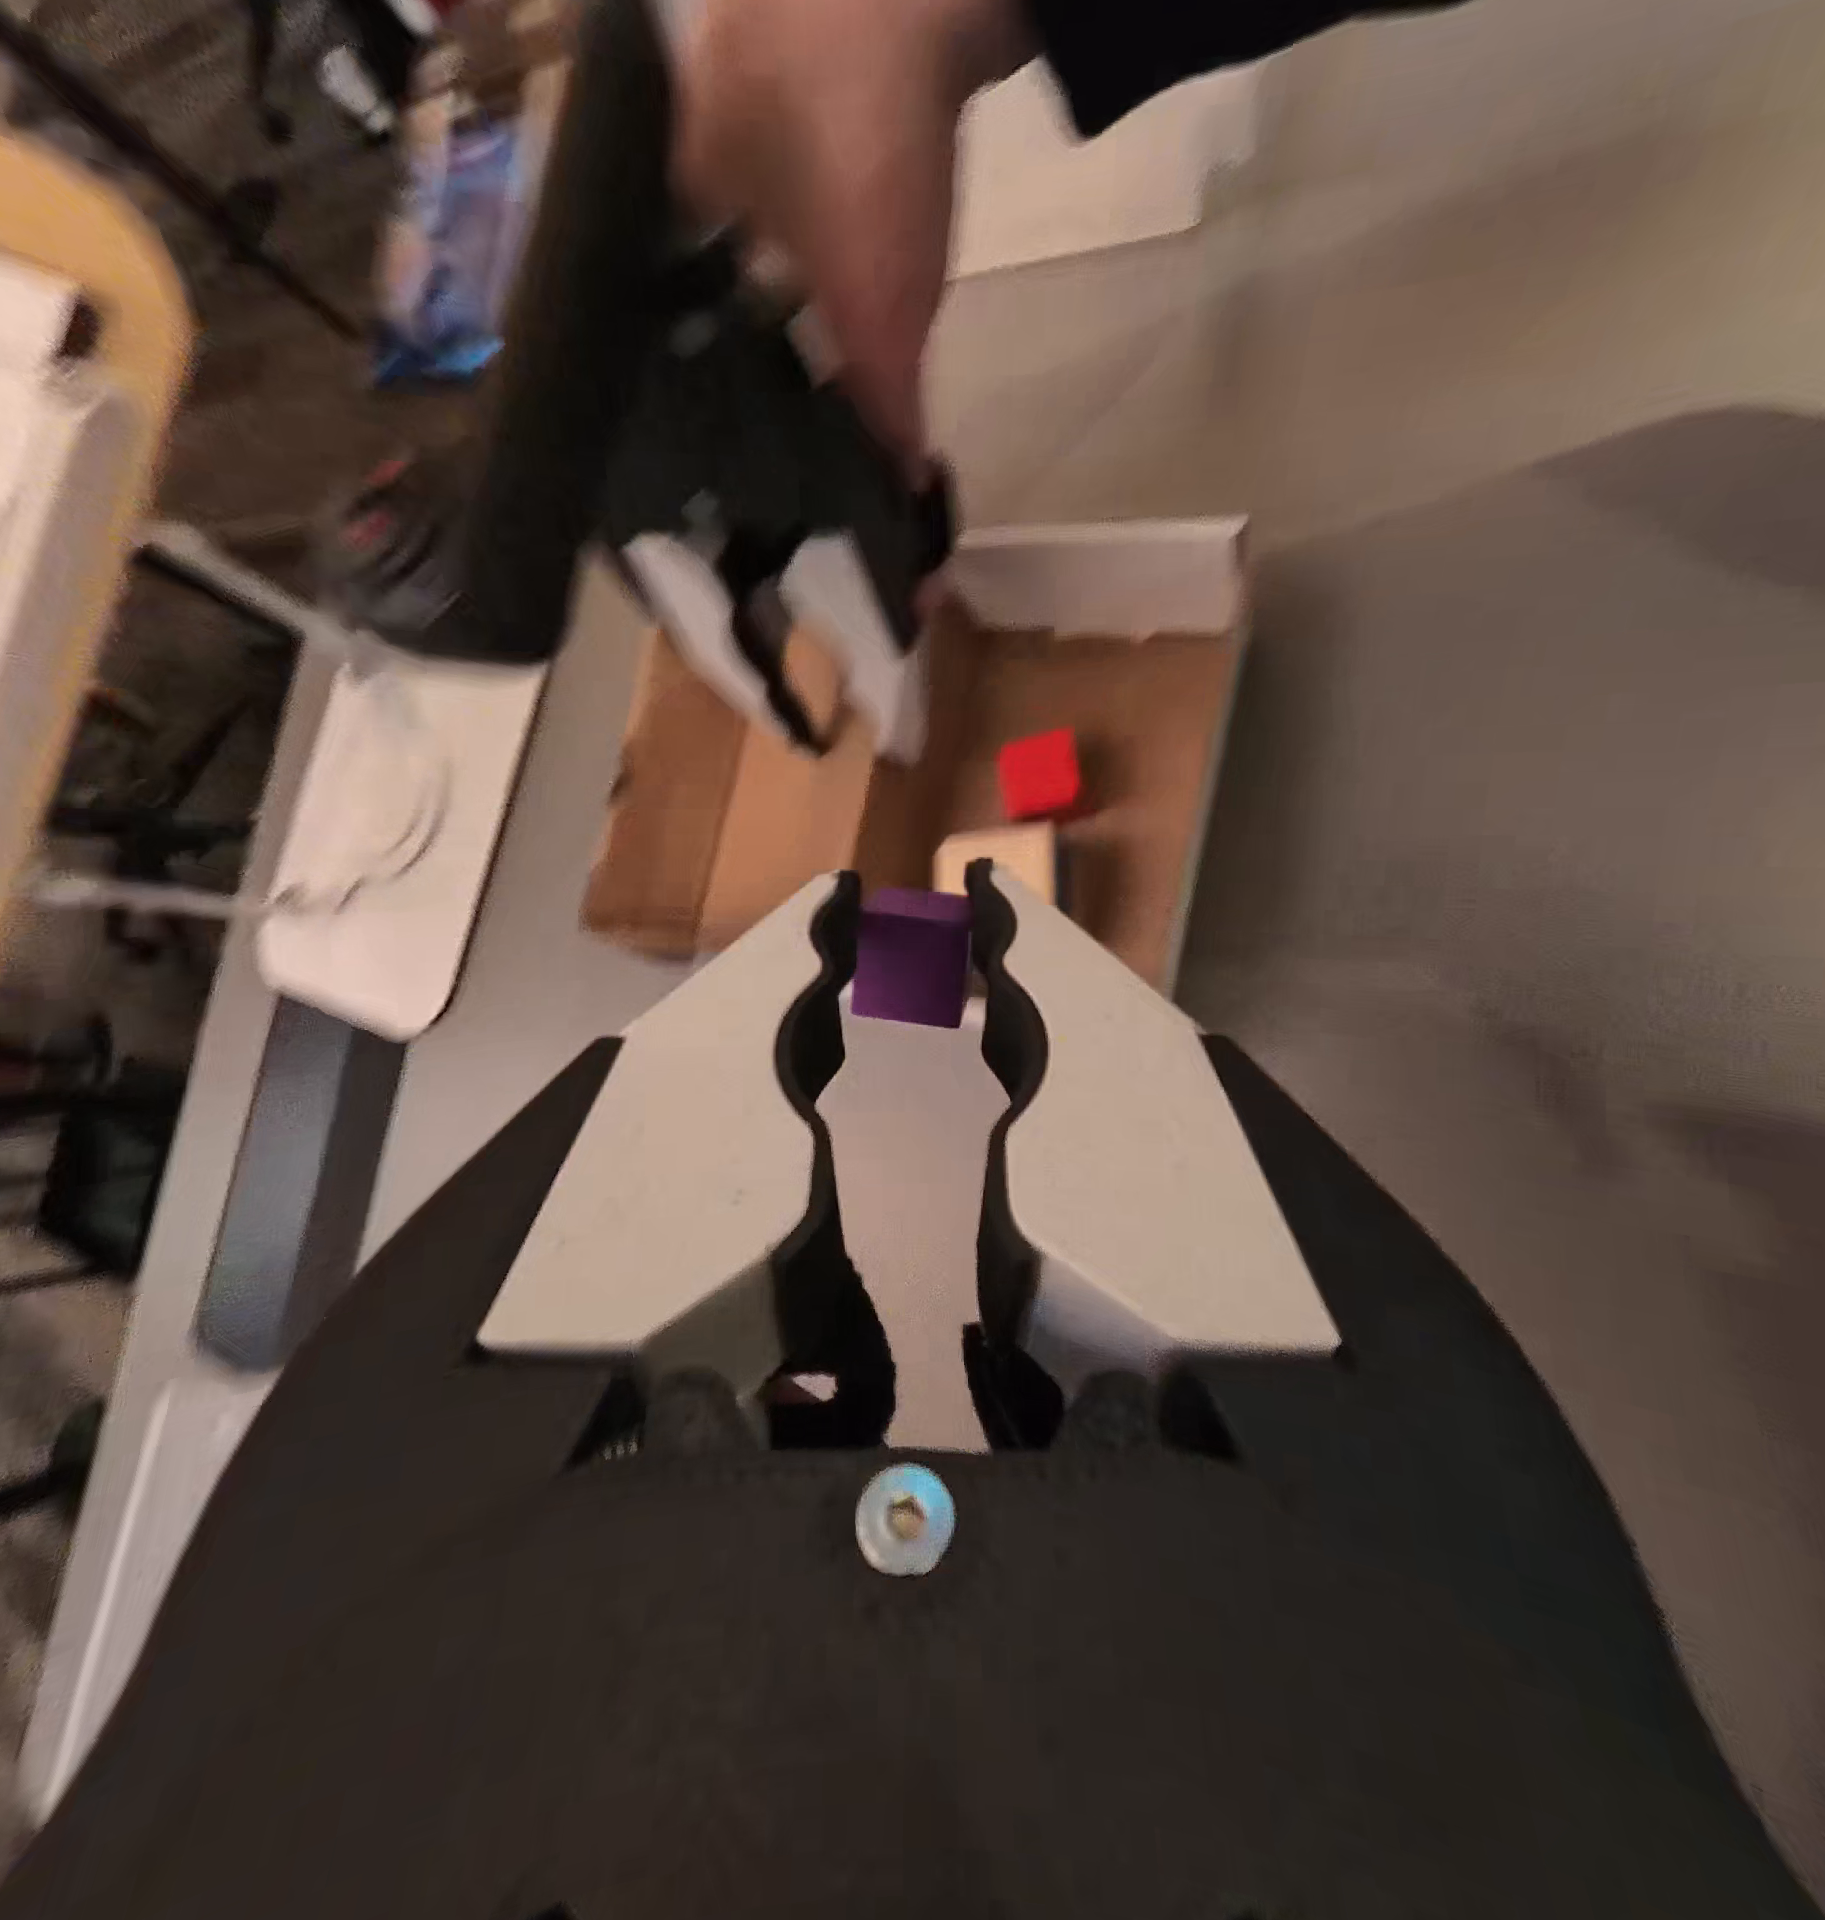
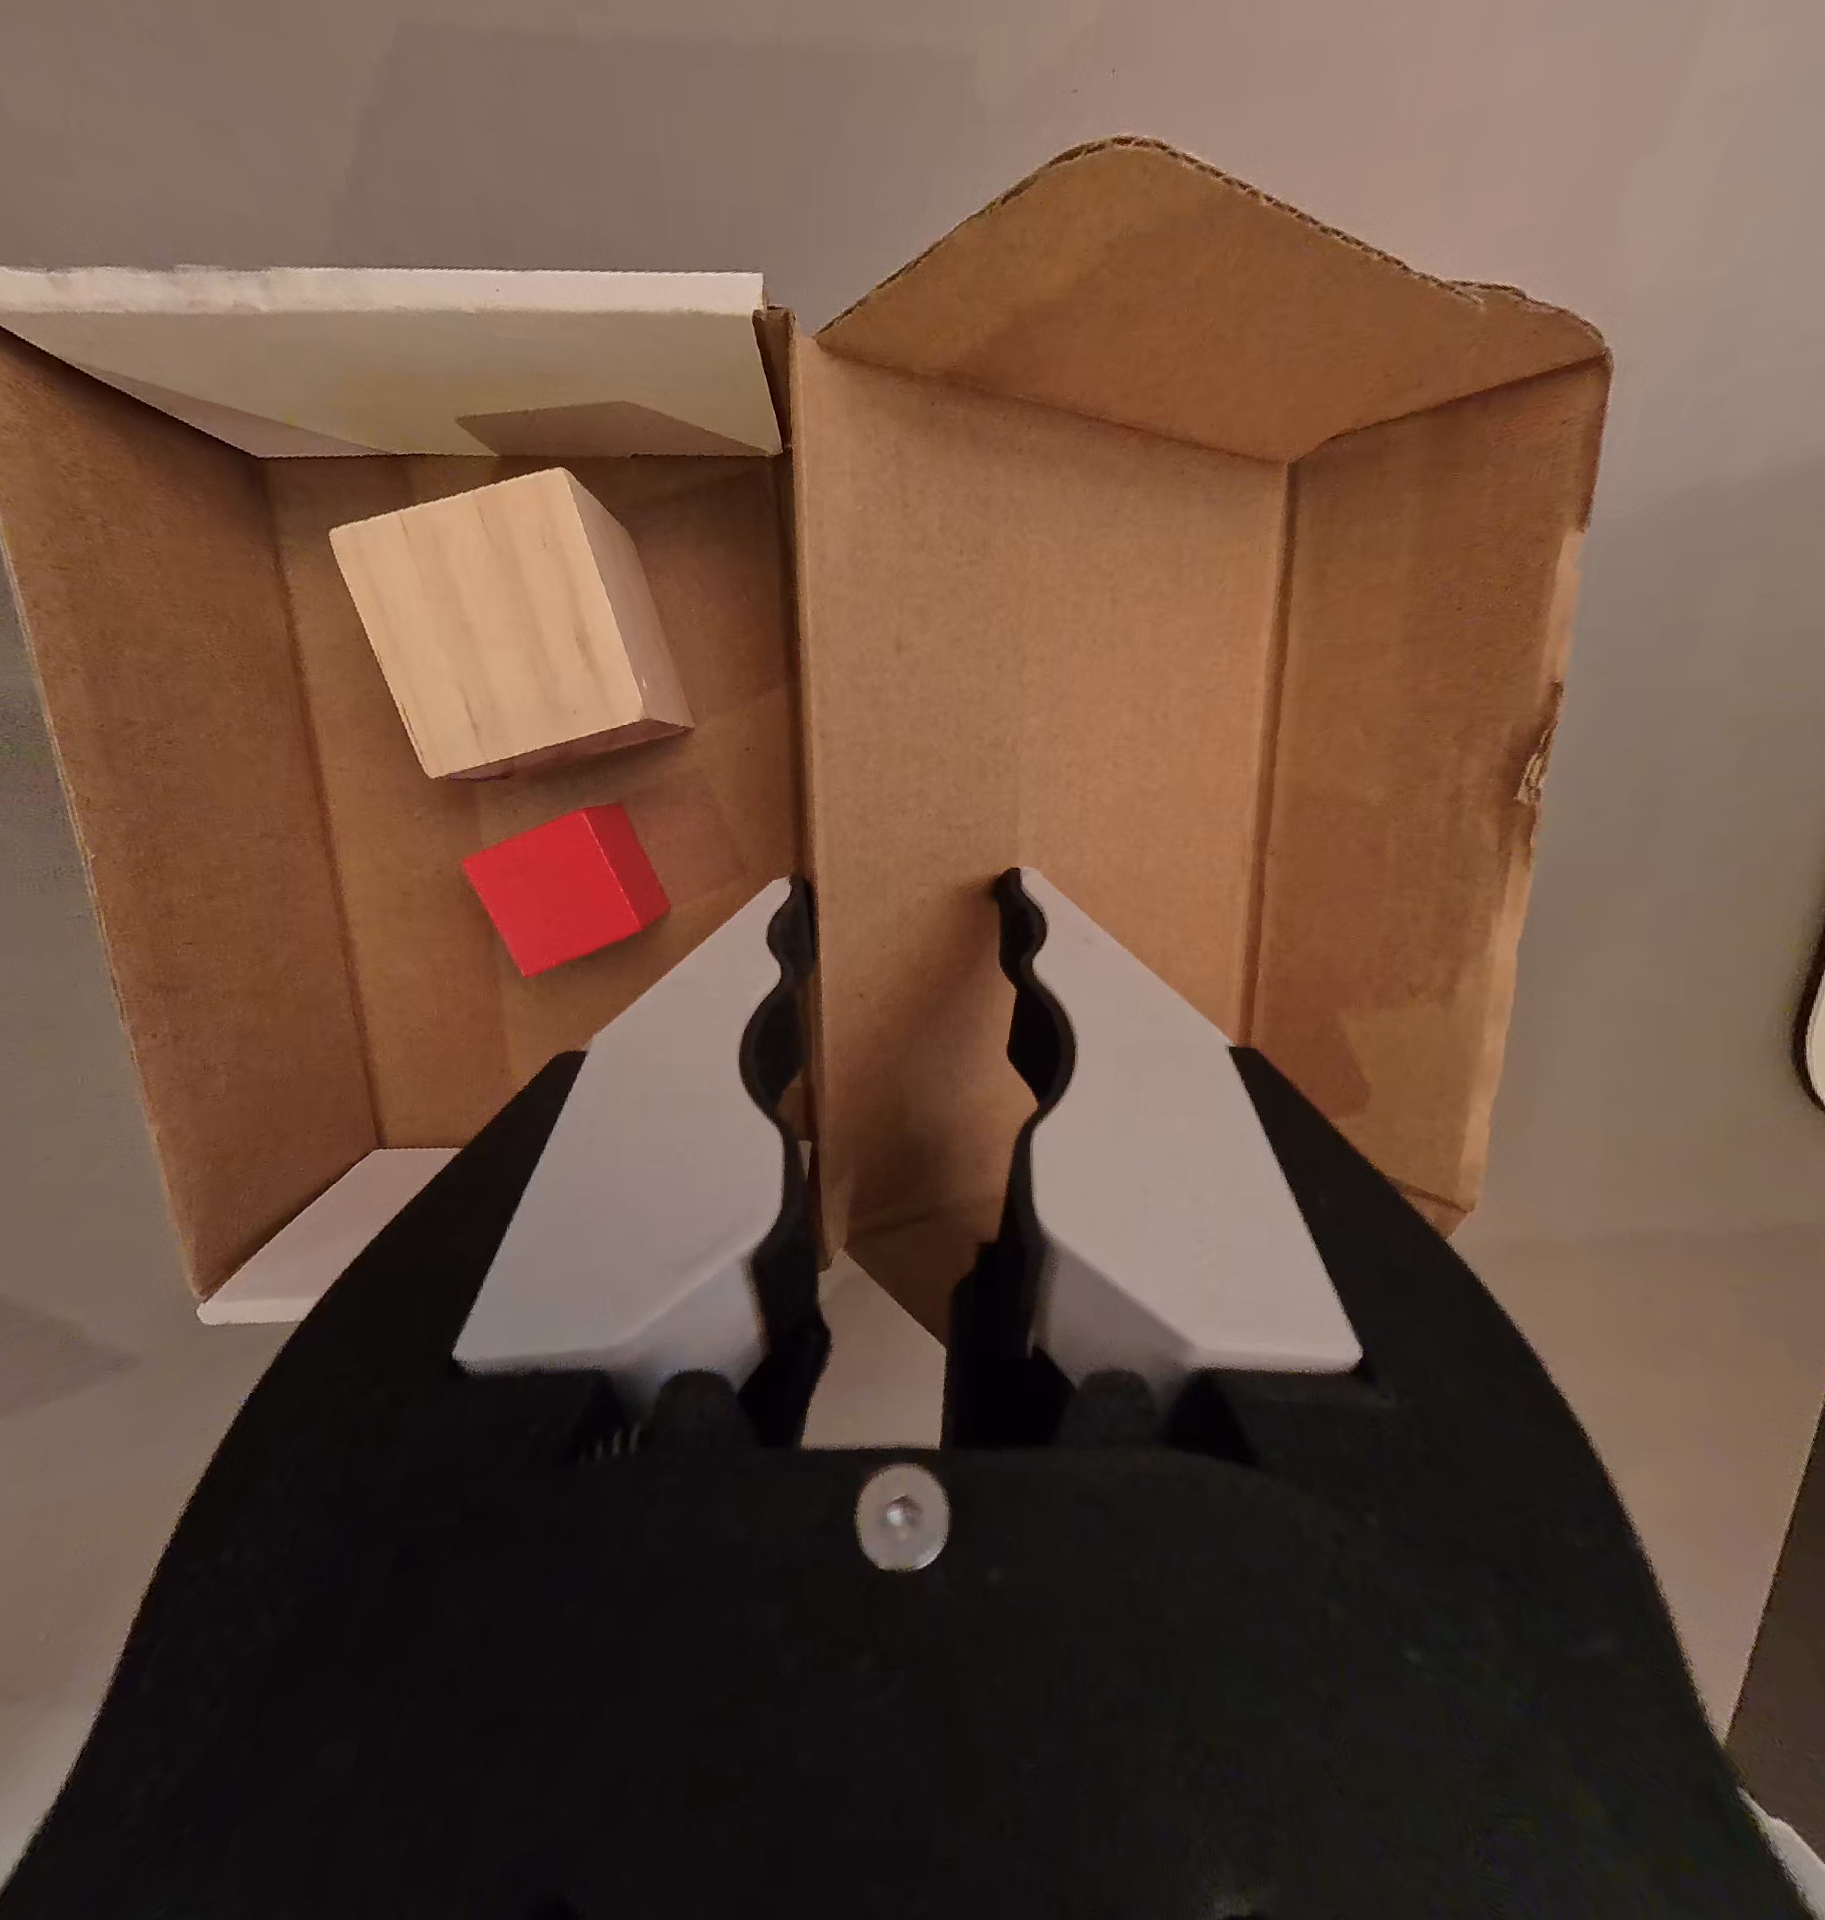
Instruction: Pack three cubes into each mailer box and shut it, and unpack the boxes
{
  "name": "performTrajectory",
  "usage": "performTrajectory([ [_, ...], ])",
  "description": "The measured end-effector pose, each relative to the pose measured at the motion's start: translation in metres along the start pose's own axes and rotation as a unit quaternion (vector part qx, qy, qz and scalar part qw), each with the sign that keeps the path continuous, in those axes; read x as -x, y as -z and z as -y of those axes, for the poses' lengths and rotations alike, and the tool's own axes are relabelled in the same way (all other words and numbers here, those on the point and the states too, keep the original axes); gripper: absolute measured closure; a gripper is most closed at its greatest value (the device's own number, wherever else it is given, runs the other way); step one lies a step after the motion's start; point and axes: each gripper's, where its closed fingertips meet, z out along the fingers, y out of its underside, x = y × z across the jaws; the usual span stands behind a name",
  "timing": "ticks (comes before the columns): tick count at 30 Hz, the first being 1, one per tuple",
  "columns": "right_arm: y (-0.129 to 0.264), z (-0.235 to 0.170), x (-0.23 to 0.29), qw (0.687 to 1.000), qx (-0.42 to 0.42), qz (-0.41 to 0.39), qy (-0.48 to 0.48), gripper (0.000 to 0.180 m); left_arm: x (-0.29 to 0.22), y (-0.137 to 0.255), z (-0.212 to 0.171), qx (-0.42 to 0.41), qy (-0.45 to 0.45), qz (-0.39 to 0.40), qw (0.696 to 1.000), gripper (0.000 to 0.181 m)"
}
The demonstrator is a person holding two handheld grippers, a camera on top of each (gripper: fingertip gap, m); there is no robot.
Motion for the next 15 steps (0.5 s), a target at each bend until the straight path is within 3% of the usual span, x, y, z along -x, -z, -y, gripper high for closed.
performTrajectory([
  [1, 0.0, 0.0, 0.0, 1.0, 0.0, 0.0, 0.0, 0.145, -0.012, -0.019, 0.01, 0.0, -0.009, -0.016, 1.0, 0.161],
  [7, 0.0, 0.0, 0.0, 1.0, 0.004, -0.001, 0.003, 0.145, -0.05, -0.11, 0.031, -0.005, -0.018, -0.084, 0.996, 0.161],
  [15, 0.0, 0.0, 0.0, 1.0, 0.001, 0.002, 0.011, 0.145, -0.052, -0.157, 0.007, 0.04, -0.024, -0.08, 0.996, 0.16],
])
